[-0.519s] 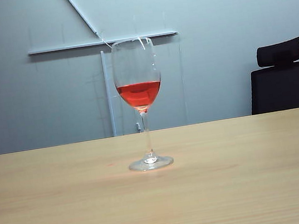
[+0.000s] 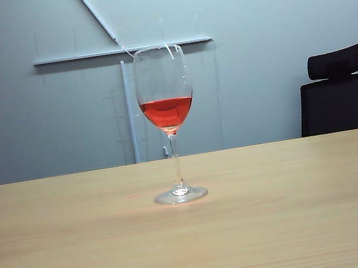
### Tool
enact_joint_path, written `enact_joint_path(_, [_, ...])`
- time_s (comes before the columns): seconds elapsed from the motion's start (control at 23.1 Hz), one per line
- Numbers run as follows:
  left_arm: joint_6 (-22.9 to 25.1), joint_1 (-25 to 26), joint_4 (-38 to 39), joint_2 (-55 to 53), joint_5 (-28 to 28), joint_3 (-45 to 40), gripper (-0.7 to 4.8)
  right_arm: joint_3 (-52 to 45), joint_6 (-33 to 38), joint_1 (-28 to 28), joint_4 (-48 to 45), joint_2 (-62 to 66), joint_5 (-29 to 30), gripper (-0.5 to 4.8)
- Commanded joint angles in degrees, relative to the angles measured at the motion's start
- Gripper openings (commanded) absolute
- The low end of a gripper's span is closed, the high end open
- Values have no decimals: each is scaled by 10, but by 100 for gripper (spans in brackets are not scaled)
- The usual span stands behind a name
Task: Gently pick up the goblet, rotate it counterclockwise for two full turns (viewing from above), and then place it back on the table.
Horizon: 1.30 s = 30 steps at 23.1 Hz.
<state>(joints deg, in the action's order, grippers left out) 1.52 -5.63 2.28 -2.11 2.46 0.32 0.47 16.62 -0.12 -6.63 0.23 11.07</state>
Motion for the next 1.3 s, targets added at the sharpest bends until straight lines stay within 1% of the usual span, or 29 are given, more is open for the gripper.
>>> enact_joint_path(0.04, [0,-49,-6,-28,2,2,-5,23,71,7,-24,7,27,-9])
enact_joint_path(0.22, [0,-109,-6,-63,2,2,-5,58,55,34,-22,49,31,-7])
enact_joint_path(0.3, [0,-132,-6,-70,2,2,-5,78,29,56,-23,89,31,19])
enact_joint_path(0.48, [0,-163,-6,-71,2,2,-5,116,-36,119,-47,203,26,212])
enact_joint_path(0.6, [0,-177,-6,-71,2,2,-5,133,-93,172,-113,313,26,318])
enact_joint_path(0.65, [0,-178,-6,-71,2,2,-5,137,-111,189,-141,349,26,333])
enact_joint_path(0.69, [0,-179,-6,-71,2,2,-5,146,-150,229,-209,438,26,339])
enact_joint_path(0.73, [0,-180,-6,-71,2,2,-5,154,-171,256,-268,510,25,339])
enact_joint_path(0.78, [0,-180,-7,-71,2,2,-5,162,-186,269,-311,563,24,339])
enact_joint_path(0.86, [0,-180,-6,-71,2,2,-5,180,-196,284,-389,660,24,339])
enact_joint_path(0.91, [0,-180,-6,-71,2,2,-5,200,-196,292,-452,743,24,346])
enact_joint_path(0.95, [0,-180,-6,-71,2,2,-5,213,-196,298,-487,792,24,371])
enact_joint_path(1.04, [0,-180,-6,-71,2,2,-5,260,-196,304,-571,925,26,382])
enact_joint_path(1.17, [0,-180,-7,-71,2,2,-5,308,-196,316,-610,1024,26,382])
enact_joint_path(1.3, [0,-180,-6,-71,2,2,-5,335,-196,320,-613,1062,26,382])
